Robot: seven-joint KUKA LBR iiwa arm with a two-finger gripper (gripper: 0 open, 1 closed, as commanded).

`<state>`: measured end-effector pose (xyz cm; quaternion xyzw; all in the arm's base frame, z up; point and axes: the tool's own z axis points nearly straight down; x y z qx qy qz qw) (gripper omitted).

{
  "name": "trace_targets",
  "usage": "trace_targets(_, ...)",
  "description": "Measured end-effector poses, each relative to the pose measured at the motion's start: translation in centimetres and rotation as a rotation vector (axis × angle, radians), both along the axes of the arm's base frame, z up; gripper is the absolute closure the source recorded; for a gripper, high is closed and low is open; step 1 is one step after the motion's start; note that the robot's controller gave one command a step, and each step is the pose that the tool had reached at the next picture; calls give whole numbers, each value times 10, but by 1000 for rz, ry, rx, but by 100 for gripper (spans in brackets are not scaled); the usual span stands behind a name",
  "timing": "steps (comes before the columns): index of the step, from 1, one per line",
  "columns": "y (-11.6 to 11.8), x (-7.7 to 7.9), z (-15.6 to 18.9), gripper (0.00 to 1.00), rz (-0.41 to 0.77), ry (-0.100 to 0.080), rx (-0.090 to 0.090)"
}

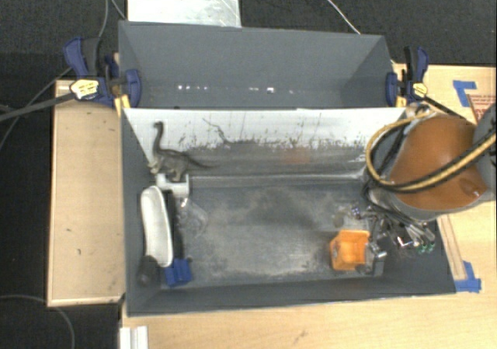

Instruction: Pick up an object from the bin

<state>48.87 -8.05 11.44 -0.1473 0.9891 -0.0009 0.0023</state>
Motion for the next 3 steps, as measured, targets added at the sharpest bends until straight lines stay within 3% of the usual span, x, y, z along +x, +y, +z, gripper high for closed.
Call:
trace_targets(1, 35, -5, -44, 100, -237, -6, 4)
trace_targets(2, 35, -5, -44, 100, -236, -6, 4)
trace_targets(3, 14, -8, 84, 0, -169, -9, 3)
